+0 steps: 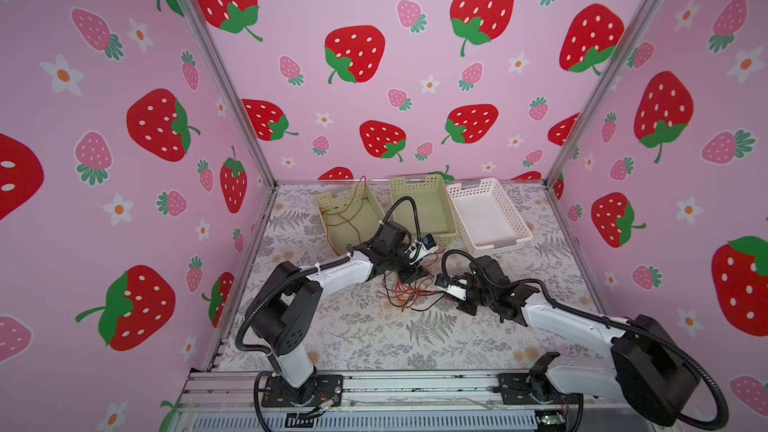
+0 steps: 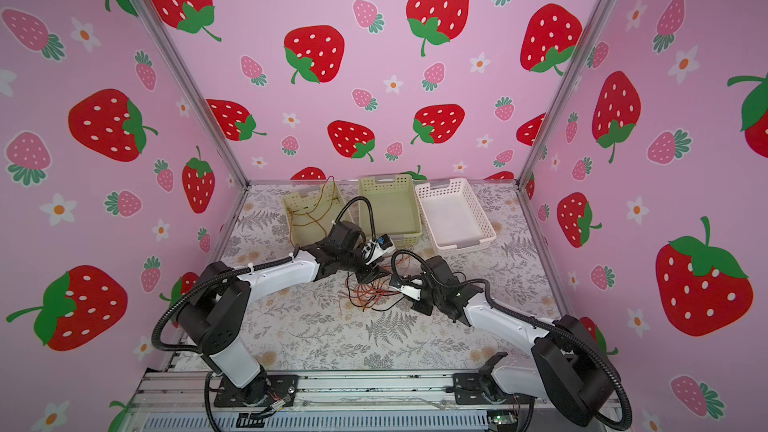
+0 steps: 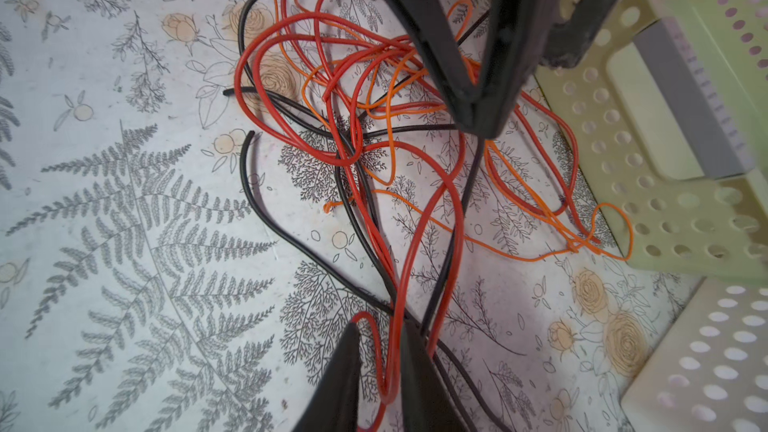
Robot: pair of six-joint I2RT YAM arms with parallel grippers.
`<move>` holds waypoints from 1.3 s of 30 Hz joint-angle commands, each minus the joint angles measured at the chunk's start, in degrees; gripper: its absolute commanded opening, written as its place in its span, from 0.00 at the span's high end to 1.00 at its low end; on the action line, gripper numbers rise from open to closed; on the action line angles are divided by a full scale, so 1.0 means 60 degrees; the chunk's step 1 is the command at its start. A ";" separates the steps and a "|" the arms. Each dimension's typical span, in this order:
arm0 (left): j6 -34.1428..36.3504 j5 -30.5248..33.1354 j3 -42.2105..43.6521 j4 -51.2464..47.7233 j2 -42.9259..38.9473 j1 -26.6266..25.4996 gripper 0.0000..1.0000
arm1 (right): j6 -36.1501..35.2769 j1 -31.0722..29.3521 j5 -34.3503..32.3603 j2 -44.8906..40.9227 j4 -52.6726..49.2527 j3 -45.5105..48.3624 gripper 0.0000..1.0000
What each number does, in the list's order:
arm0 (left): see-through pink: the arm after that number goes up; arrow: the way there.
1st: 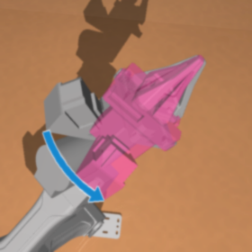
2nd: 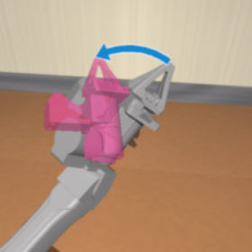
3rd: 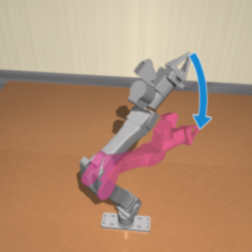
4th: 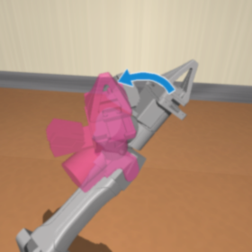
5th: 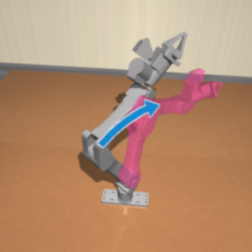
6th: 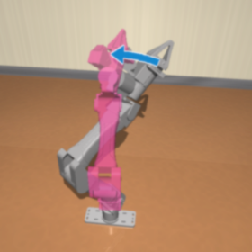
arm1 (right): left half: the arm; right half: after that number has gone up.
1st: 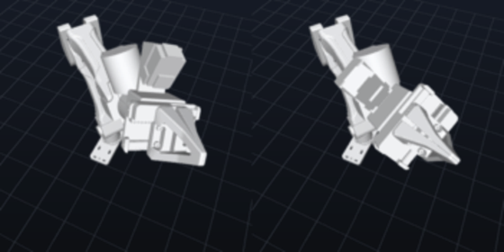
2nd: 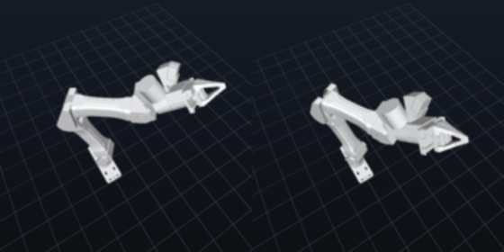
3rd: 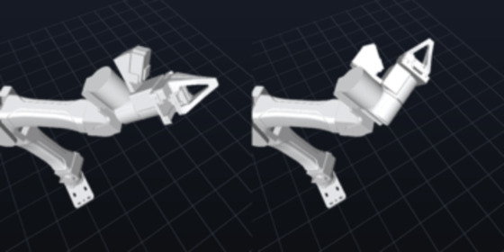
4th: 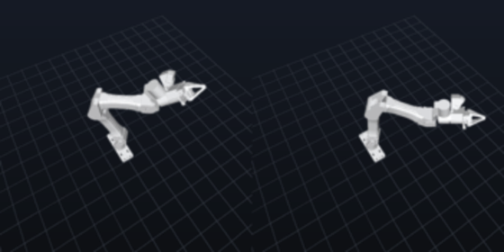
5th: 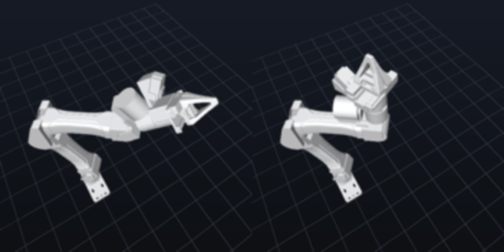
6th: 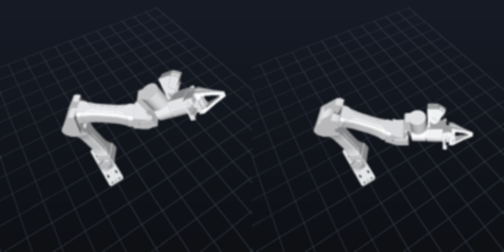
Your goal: Untangle the cables
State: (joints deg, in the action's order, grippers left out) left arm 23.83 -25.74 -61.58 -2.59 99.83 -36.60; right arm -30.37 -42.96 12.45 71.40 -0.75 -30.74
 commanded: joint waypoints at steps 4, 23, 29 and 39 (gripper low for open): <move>-0.0117 -0.0524 -0.0472 0.0255 0.0247 0.0104 0.47 | -0.0334 -0.0091 -0.0285 0.0415 0.0117 0.0063 0.78; -0.1110 -0.0288 0.0891 0.2492 -0.2394 0.0738 0.25 | -0.0906 0.0388 -0.0493 -0.2671 -0.0021 -0.1704 1.00; -0.0831 -0.0591 0.0986 0.2677 -0.3866 0.0726 0.22 | -0.1038 0.0998 0.0782 -0.2298 -0.0013 -0.2904 1.00; 0.1431 0.0125 -0.0802 0.0752 -0.3403 -0.0238 0.16 | -0.2245 0.1066 0.2361 -0.1848 -0.0468 -0.3508 1.00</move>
State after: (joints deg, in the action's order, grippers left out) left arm 26.44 -26.37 -62.04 6.17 77.38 -37.15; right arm -40.07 -36.67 21.23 60.23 -1.76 -49.65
